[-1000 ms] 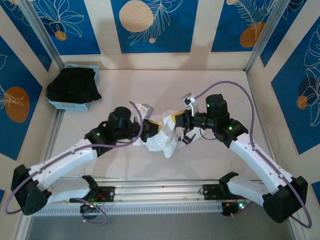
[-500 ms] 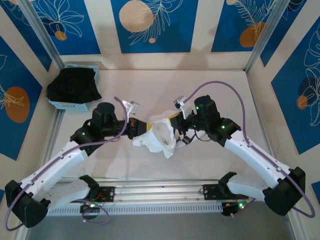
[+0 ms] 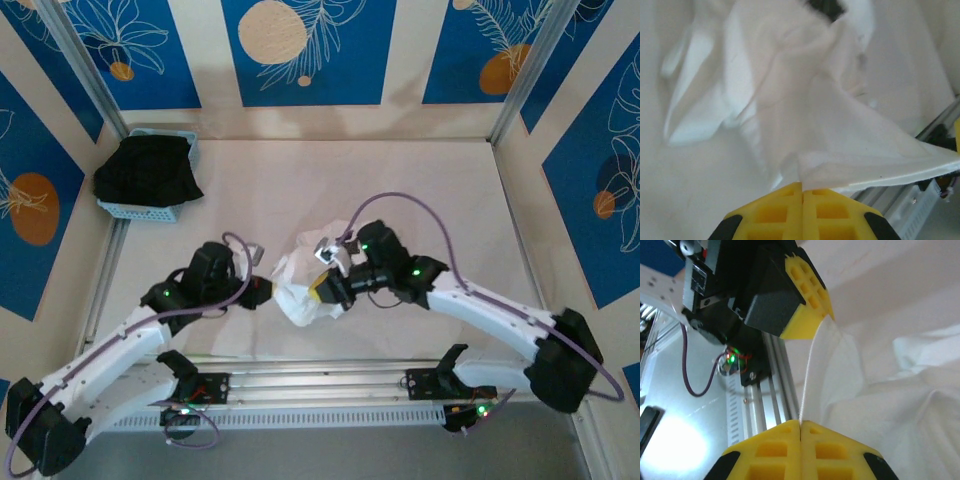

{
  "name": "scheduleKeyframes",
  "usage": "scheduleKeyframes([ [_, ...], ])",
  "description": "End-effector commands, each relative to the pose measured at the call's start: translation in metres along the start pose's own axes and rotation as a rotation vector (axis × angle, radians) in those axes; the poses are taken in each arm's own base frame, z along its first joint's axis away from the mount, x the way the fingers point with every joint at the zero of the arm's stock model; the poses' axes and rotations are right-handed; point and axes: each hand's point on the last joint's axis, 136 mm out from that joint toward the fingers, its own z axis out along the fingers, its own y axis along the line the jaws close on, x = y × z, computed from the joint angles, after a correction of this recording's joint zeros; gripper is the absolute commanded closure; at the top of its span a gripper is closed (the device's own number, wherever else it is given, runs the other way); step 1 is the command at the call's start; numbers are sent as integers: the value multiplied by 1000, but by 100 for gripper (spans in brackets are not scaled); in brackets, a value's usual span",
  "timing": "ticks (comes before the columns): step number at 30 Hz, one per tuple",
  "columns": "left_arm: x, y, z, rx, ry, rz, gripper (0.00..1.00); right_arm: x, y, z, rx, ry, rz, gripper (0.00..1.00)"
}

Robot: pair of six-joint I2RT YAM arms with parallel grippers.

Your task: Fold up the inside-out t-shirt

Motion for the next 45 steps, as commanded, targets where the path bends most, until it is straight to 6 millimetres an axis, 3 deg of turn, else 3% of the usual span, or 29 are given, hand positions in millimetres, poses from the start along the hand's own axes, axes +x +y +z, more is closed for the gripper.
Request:
scheduleKeyframes([
  [1, 17, 30, -8, -108, -52, -137, 100, -1, 0, 34, -25, 13, 23, 96],
  [3, 22, 49, -17, -181, -114, -193, 99, 3, -8, 58, -6, 61, 49, 92],
  [6, 30, 70, -29, -261, -178, -241, 63, 9, -14, 80, 10, 136, 77, 81],
  [7, 30, 73, -33, -281, -196, -243, 57, 7, -16, 79, 23, 142, 75, 75],
  [9, 24, 76, -41, -307, -232, -223, 45, -1, -15, 68, 37, 121, 56, 64],
  [12, 5, 74, -49, -343, -280, -165, 32, -17, -14, 37, 36, 47, 44, 53],
  [14, -14, 67, -44, -345, -296, -107, 26, -25, -28, 13, 83, -8, 62, 49],
  [15, -23, 63, -37, -334, -290, -81, 24, -29, -39, 2, 126, -32, 79, 47],
  [18, -50, 50, -5, -314, -227, -5, 21, -34, -107, -42, 399, -95, 241, 43],
  [20, -68, 51, 23, -319, -178, 27, 20, -26, -159, -76, 593, -110, 394, 41],
  [22, -84, 55, 48, -309, -140, 19, 20, -12, -195, -100, 730, -96, 486, 33],
  [25, -99, 63, 83, -276, -83, -18, 20, 11, -234, -114, 839, -42, 572, 28],
  [27, -106, 67, 102, -254, -65, -34, 20, 21, -250, -110, 841, -14, 622, 25],
  [32, -100, 65, 149, -148, 54, -92, 31, 32, -255, -61, 677, 37, 688, 24],
  [34, -93, 64, 159, -112, 79, -121, 43, 33, -254, -50, 639, 36, 691, 32],
  [36, -92, 63, 165, -85, 84, -138, 60, 27, -258, -52, 647, 18, 678, 54],
  [39, -112, 68, 163, -41, 18, -183, 98, -3, -262, -78, 715, -60, 591, 81],
  [42, -164, 67, 135, 19, -137, -220, 100, -60, -254, -116, 743, -209, 453, 99],
  [45, -229, 45, 80, 55, -322, -151, 100, -130, -225, -168, 721, -399, 305, 100],
])
